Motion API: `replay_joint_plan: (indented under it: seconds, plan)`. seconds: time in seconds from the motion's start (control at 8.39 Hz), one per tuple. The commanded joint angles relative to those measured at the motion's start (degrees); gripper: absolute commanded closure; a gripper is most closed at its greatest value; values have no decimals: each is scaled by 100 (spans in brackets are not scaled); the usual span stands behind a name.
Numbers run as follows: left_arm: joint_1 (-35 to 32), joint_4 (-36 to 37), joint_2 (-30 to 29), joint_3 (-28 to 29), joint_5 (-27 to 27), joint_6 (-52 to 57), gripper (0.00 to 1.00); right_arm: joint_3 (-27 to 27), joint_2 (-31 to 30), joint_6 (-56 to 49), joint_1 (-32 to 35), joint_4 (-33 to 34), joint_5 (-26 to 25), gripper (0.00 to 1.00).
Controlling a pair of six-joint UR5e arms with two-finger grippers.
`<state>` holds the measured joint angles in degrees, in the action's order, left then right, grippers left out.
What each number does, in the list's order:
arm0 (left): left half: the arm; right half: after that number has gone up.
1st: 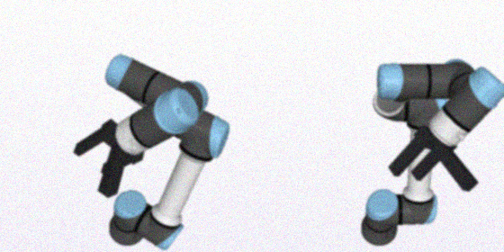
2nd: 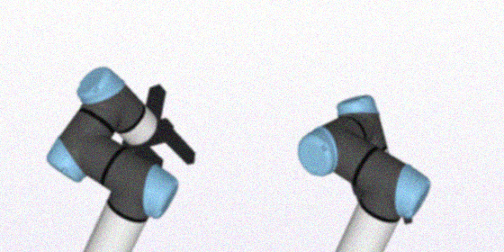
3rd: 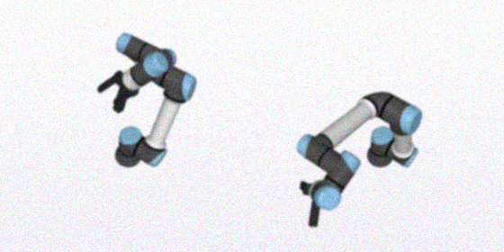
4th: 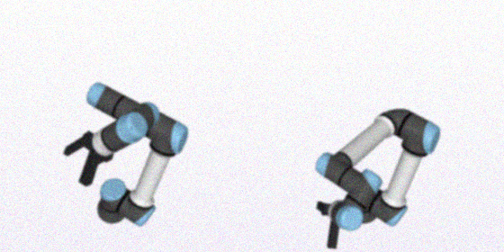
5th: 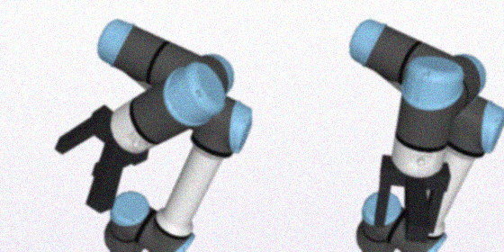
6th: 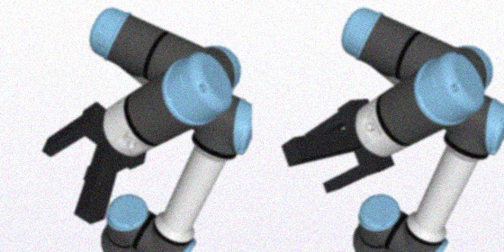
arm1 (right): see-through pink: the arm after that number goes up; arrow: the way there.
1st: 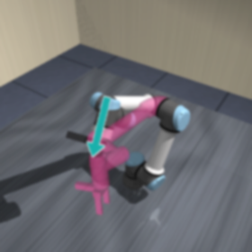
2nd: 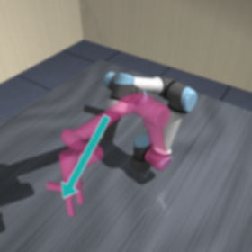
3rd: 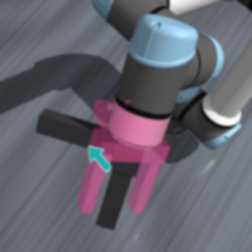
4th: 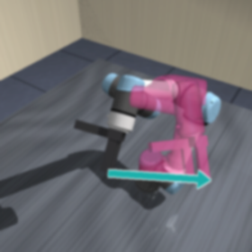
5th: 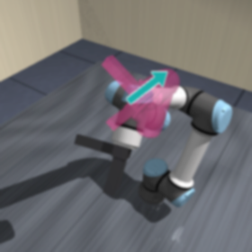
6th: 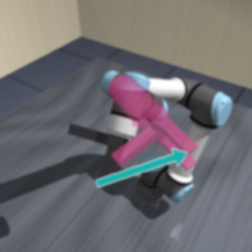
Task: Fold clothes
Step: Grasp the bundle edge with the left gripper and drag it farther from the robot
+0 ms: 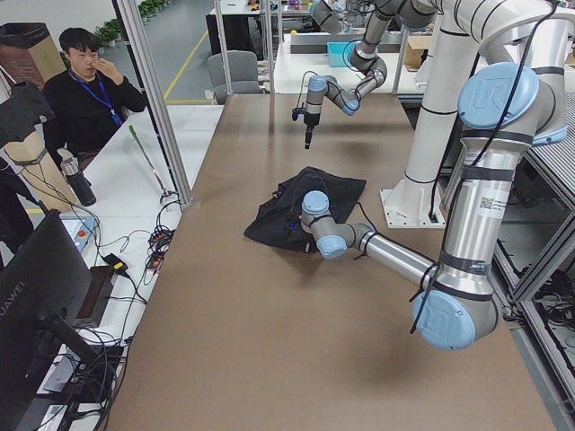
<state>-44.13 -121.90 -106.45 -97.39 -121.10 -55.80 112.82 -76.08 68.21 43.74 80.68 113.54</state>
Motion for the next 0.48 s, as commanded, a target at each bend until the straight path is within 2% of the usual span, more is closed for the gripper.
replay_joint_plan:
  seconds: [0.0,0.24,0.36]
  plan:
    - [-648,588,-1881,1722,34,342,100,-5,5,8,-32,-9,1,6]
    - [-702,527,-3594,3708,523,421,100,-14,5,8,-32,0,-7,6]
    - [-702,527,-4290,4493,778,421,100,-14,5,8,-32,-9,-8,6]
